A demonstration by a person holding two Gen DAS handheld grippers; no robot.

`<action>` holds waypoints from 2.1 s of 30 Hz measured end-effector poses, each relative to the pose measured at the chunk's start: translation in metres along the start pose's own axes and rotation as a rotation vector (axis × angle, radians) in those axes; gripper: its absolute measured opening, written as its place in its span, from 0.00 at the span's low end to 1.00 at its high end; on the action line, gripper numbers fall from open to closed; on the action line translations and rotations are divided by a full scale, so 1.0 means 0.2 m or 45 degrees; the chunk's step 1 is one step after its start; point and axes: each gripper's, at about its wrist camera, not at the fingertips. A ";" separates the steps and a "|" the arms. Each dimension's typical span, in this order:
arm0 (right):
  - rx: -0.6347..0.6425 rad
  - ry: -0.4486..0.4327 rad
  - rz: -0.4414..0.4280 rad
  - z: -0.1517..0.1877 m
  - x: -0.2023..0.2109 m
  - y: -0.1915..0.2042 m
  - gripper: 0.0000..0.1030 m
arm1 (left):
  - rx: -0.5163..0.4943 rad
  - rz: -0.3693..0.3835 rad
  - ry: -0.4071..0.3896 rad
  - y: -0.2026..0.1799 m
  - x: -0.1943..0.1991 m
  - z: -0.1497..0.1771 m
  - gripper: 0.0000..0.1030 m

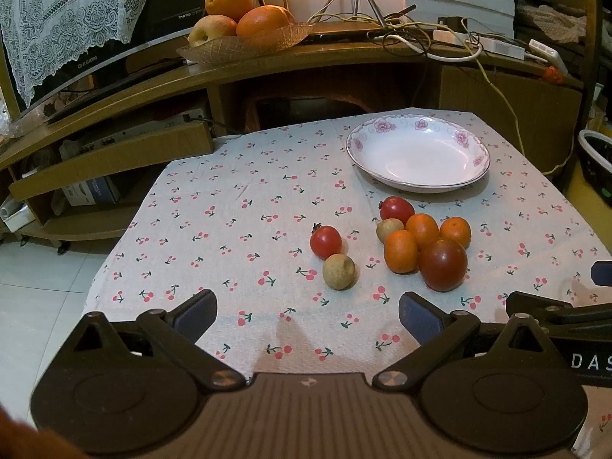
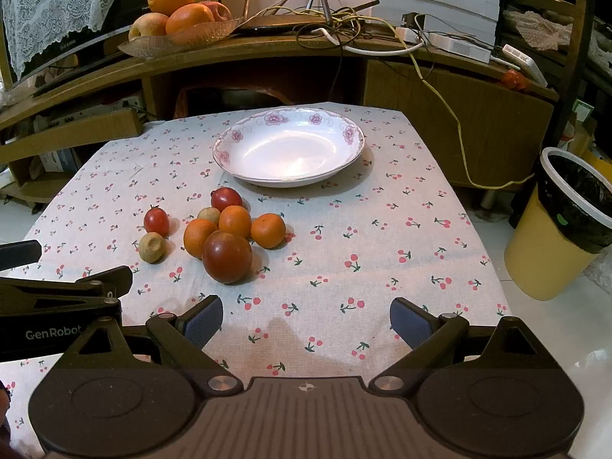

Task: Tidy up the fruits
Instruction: 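Move both grippers toward the fruit cluster beside the white plate, then grasp the large dark red tomato with the right gripper while the left grasps a brown kiwi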

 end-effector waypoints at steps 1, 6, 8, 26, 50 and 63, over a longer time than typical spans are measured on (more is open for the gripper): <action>-0.001 -0.001 -0.001 0.00 0.00 0.00 0.92 | 0.000 -0.001 0.000 0.00 0.00 0.00 1.00; -0.004 -0.003 -0.004 0.00 0.00 0.00 0.92 | 0.001 -0.007 -0.003 0.01 0.00 0.00 1.00; -0.010 -0.002 -0.013 0.00 0.00 0.00 0.92 | 0.004 -0.011 -0.003 0.02 -0.01 0.00 1.00; 0.067 -0.033 -0.079 -0.06 -0.08 0.06 0.91 | 0.001 -0.052 -0.005 0.06 -0.06 -0.01 1.00; 0.078 0.101 -0.339 -0.15 -0.40 0.10 0.60 | -0.029 0.016 0.025 0.13 -0.23 -0.02 1.00; 0.074 0.181 -0.416 -0.20 -0.42 0.07 0.38 | -0.040 0.206 0.153 0.03 -0.41 -0.05 0.50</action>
Point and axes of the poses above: each gripper's, at about its wrist camera, not at the fingertips, and x roughly against the way its jaws point, y to its left, z to its underside, and after that the axes turned 6 degrees about -y, right-handed
